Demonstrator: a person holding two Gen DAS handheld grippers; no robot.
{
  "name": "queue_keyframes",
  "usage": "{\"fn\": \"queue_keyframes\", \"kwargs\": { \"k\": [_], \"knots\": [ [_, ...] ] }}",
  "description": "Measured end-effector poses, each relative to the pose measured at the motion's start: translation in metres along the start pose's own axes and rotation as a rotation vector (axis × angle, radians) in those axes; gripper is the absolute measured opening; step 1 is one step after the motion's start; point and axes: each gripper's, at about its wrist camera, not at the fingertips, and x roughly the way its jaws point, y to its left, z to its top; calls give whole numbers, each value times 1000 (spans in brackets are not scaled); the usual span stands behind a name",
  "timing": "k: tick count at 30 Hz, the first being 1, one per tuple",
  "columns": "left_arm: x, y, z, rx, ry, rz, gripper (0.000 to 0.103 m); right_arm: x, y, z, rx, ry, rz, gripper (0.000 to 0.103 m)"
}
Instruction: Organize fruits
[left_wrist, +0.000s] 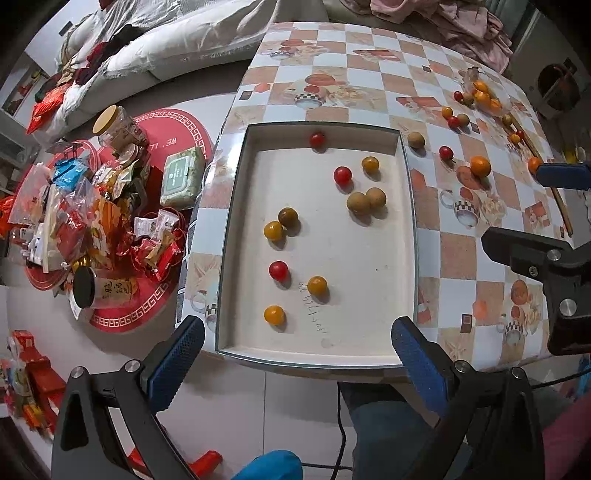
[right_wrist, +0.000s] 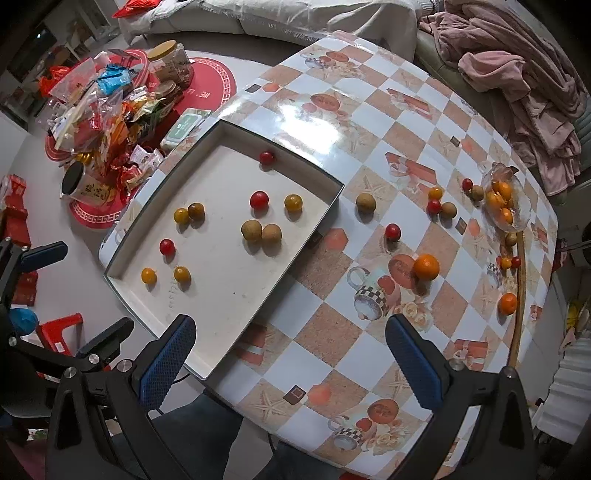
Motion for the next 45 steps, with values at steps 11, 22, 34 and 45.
{"fn": "queue_keyframes", "kwargs": {
  "k": [11, 22, 34, 45],
  "knots": [
    [-2, -3, 1, 3, -4, 6, 101, -3, 0, 3, -7, -4, 2, 103],
    [-1, -4, -2, -5, 7, 4, 101, -1, 2, 3, -12, 0, 7, 103],
    [-1, -5, -1, -7, 10, 2, 101, -1, 3, 3, -13, 0, 6, 103],
    [0, -9, -2, -3, 8, -3, 101, -1, 3, 3, -14, 0, 7, 103]
  ]
}}
